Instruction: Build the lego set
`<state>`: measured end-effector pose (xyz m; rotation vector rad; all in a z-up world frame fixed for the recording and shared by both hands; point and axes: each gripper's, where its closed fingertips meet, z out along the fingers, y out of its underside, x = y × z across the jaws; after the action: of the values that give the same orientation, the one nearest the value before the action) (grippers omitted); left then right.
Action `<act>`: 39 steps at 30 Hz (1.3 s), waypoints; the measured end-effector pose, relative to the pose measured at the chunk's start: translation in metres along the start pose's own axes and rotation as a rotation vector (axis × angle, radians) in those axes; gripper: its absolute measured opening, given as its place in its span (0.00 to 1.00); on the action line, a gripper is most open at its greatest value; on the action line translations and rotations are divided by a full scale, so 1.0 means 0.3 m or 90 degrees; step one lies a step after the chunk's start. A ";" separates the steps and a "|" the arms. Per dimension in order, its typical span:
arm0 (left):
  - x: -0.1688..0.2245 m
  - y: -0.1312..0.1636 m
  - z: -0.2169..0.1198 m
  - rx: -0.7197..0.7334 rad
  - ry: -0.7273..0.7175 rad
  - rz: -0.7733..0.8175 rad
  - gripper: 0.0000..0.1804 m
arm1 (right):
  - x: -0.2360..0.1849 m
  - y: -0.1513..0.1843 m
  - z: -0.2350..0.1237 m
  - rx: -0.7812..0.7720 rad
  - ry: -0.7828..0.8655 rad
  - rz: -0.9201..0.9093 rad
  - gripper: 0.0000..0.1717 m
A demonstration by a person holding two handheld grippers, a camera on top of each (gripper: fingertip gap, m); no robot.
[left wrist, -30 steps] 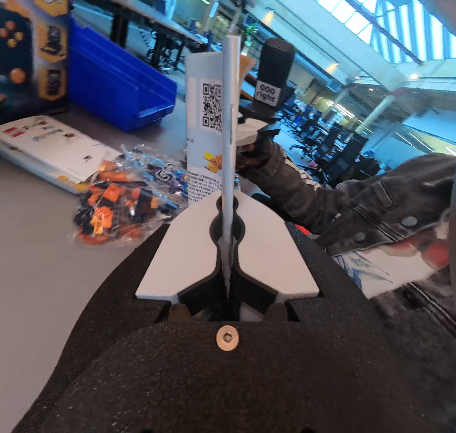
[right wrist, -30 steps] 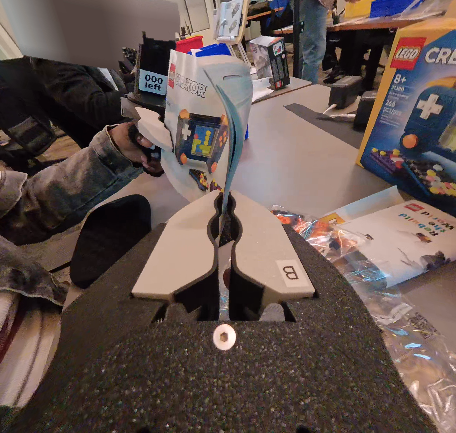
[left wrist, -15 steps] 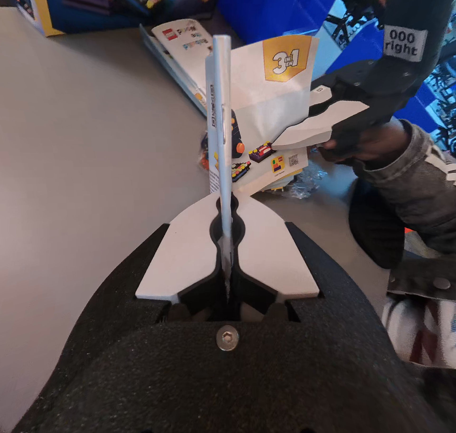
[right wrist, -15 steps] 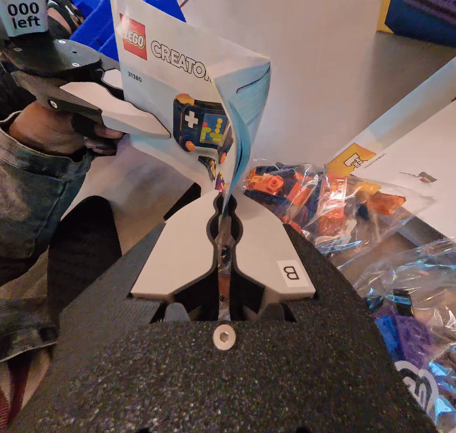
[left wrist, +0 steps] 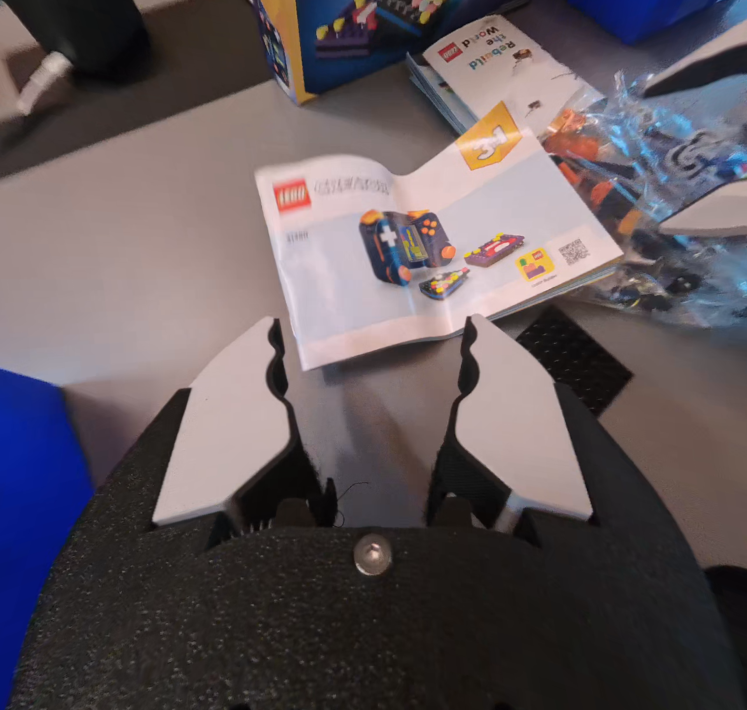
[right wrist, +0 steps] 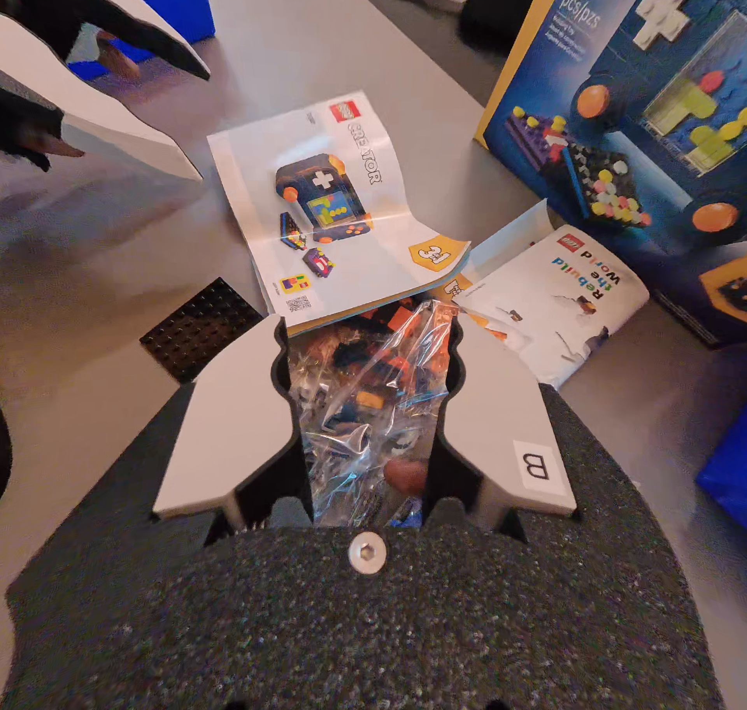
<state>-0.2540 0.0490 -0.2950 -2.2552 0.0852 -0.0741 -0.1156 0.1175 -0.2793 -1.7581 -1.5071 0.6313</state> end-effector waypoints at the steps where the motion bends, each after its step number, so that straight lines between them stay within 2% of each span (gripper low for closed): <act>1: -0.002 -0.013 -0.016 0.011 -0.031 0.030 0.47 | 0.001 0.003 -0.014 0.001 0.004 -0.001 0.44; 5: 0.060 -0.101 -0.071 0.074 -0.087 0.151 0.45 | 0.090 0.035 -0.066 -0.010 0.063 0.025 0.44; 9: 0.200 -0.154 -0.046 0.057 0.020 0.170 0.36 | 0.176 0.062 -0.108 -0.055 0.117 0.054 0.49; 10: 0.227 -0.159 -0.038 0.047 0.045 0.173 0.35 | 0.178 0.066 -0.114 -0.065 0.123 0.044 0.50; 16: 0.273 -0.172 -0.016 0.027 0.045 0.179 0.40 | 0.145 0.086 -0.121 -0.085 0.119 0.032 0.51; 19: 0.299 -0.162 -0.008 0.024 0.059 0.177 0.40 | 0.087 0.115 -0.076 -0.117 0.054 0.056 0.55; 21: 0.313 -0.156 -0.003 0.023 0.069 0.174 0.40 | 0.052 0.171 -0.029 -0.176 0.026 0.046 0.59; 23: 0.318 -0.144 0.002 0.013 0.070 0.173 0.40 | 0.026 0.242 0.002 -0.238 0.018 0.021 0.53; 26: 0.314 -0.132 0.002 0.008 0.059 0.174 0.40 | 0.004 0.286 -0.020 -0.259 0.023 0.024 0.41; 29: 0.307 -0.123 -0.009 0.015 0.048 0.162 0.33 | 0.002 0.341 -0.094 -0.296 0.036 0.037 0.40; 31: 0.307 -0.120 -0.019 0.021 0.042 0.153 0.33 | 0.015 0.362 -0.147 -0.315 0.053 0.044 0.42; 34: 0.302 -0.119 -0.038 0.027 0.009 0.141 0.42 | 0.063 0.290 -0.221 -0.247 0.128 0.051 0.44; 37: 0.282 -0.124 -0.064 0.035 -0.049 0.118 0.58 | 0.084 0.157 -0.271 -0.120 0.198 0.056 0.58; 39: 0.263 -0.124 -0.087 0.040 -0.090 0.094 0.70 | 0.084 0.114 -0.284 -0.085 0.236 0.047 0.68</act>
<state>-0.1763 0.0456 -0.2477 -2.1779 0.1699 0.1593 -0.0247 0.1228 -0.2513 -1.9140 -1.2549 0.2247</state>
